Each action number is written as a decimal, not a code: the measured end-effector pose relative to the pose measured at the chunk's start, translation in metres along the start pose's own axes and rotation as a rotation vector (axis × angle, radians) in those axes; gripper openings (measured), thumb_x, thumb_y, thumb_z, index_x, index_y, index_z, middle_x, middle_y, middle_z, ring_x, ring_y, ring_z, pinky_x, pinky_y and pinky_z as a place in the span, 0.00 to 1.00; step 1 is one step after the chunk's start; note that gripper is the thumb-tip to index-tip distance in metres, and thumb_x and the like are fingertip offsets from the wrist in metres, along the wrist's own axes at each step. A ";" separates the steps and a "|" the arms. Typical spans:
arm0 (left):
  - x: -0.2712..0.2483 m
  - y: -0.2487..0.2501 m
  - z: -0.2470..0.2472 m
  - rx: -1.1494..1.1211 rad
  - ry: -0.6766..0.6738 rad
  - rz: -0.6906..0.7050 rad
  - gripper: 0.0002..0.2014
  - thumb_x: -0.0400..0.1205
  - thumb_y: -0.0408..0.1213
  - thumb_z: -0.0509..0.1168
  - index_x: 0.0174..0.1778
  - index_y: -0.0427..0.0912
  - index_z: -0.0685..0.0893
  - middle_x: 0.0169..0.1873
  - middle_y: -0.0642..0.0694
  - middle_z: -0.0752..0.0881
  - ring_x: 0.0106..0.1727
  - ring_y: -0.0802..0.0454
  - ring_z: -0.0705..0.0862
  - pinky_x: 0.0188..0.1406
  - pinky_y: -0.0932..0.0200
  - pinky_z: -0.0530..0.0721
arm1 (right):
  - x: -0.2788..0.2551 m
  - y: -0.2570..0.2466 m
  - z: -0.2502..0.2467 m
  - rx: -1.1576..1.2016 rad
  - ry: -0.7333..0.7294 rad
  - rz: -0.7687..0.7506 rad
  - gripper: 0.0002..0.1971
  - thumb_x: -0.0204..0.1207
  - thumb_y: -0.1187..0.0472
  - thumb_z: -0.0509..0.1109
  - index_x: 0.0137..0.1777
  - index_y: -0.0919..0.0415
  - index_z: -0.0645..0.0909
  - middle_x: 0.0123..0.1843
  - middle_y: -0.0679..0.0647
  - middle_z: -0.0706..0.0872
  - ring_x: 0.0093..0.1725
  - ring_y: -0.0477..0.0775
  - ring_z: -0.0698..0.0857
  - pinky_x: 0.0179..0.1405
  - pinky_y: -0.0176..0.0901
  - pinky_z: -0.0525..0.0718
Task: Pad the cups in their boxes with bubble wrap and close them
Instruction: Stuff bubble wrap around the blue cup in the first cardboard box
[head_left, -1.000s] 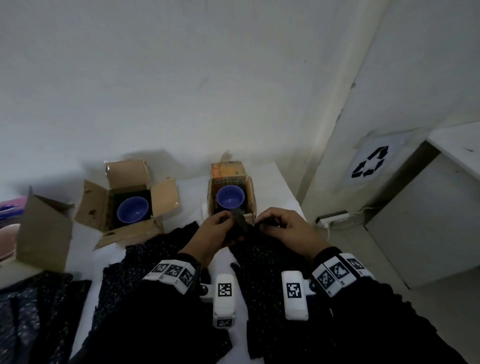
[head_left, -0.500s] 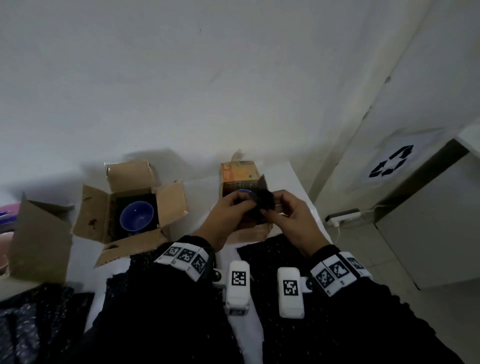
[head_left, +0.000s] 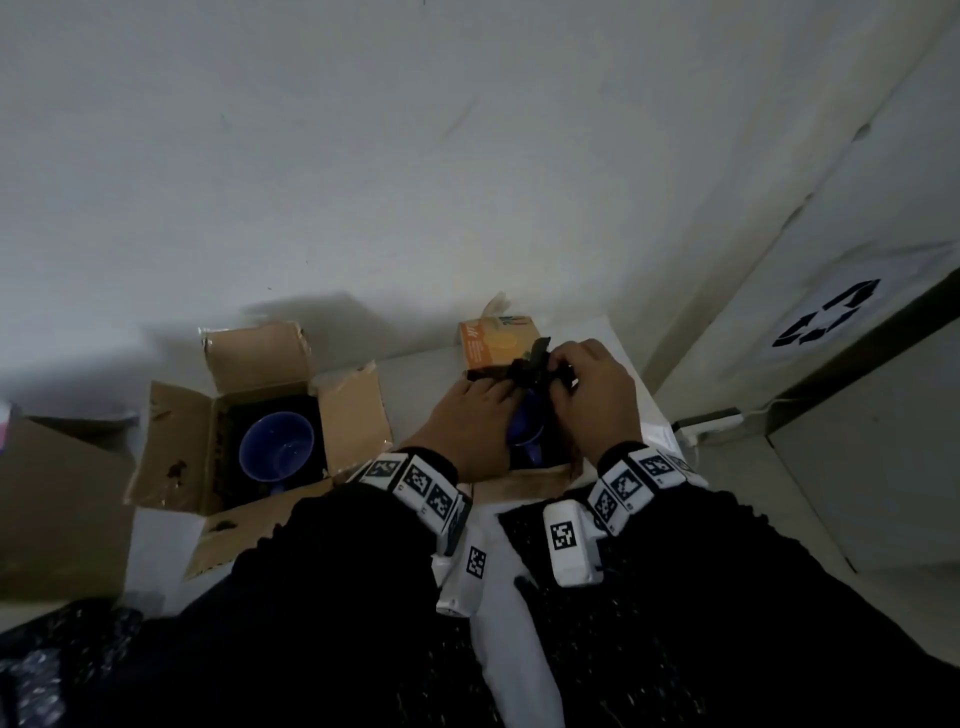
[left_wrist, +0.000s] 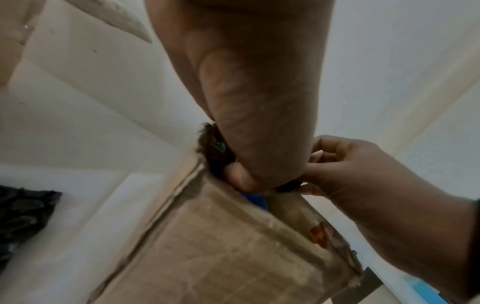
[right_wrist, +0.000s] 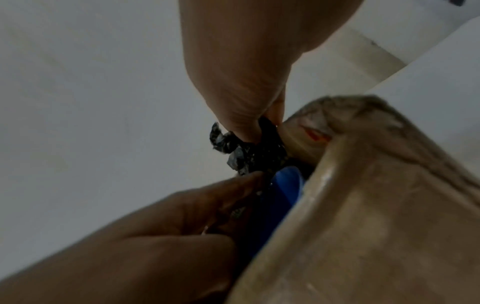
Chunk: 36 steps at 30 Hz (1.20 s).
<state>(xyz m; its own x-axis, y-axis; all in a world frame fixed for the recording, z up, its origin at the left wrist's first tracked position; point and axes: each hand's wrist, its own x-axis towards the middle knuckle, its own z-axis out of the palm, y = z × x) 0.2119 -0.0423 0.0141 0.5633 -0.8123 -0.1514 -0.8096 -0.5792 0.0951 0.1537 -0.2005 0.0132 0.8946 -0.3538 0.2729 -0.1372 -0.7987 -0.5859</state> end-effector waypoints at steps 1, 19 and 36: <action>-0.001 -0.002 0.001 0.002 0.017 0.013 0.34 0.76 0.49 0.63 0.79 0.43 0.67 0.76 0.44 0.72 0.75 0.44 0.70 0.74 0.52 0.63 | 0.001 0.000 0.002 -0.047 -0.010 -0.028 0.08 0.68 0.69 0.70 0.46 0.58 0.82 0.47 0.56 0.83 0.41 0.61 0.82 0.39 0.48 0.80; -0.013 -0.012 0.001 0.022 0.056 -0.027 0.35 0.69 0.51 0.66 0.74 0.52 0.70 0.72 0.54 0.75 0.77 0.50 0.66 0.77 0.31 0.42 | 0.017 -0.016 0.017 -0.697 -0.544 -0.020 0.15 0.78 0.55 0.58 0.46 0.50 0.88 0.54 0.51 0.88 0.81 0.60 0.63 0.70 0.78 0.23; -0.031 0.018 0.005 -0.179 0.302 -0.091 0.21 0.75 0.36 0.66 0.66 0.48 0.81 0.58 0.48 0.86 0.61 0.44 0.81 0.65 0.47 0.69 | -0.030 0.023 -0.044 0.057 -0.008 0.013 0.08 0.78 0.54 0.69 0.42 0.56 0.74 0.37 0.51 0.83 0.41 0.57 0.82 0.41 0.52 0.80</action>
<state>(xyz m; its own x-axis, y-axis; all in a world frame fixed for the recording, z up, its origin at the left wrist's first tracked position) 0.1793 -0.0272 0.0155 0.6764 -0.7254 0.1281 -0.7276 -0.6308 0.2696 0.1054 -0.2299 0.0253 0.8962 -0.3599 0.2595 -0.1242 -0.7649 -0.6320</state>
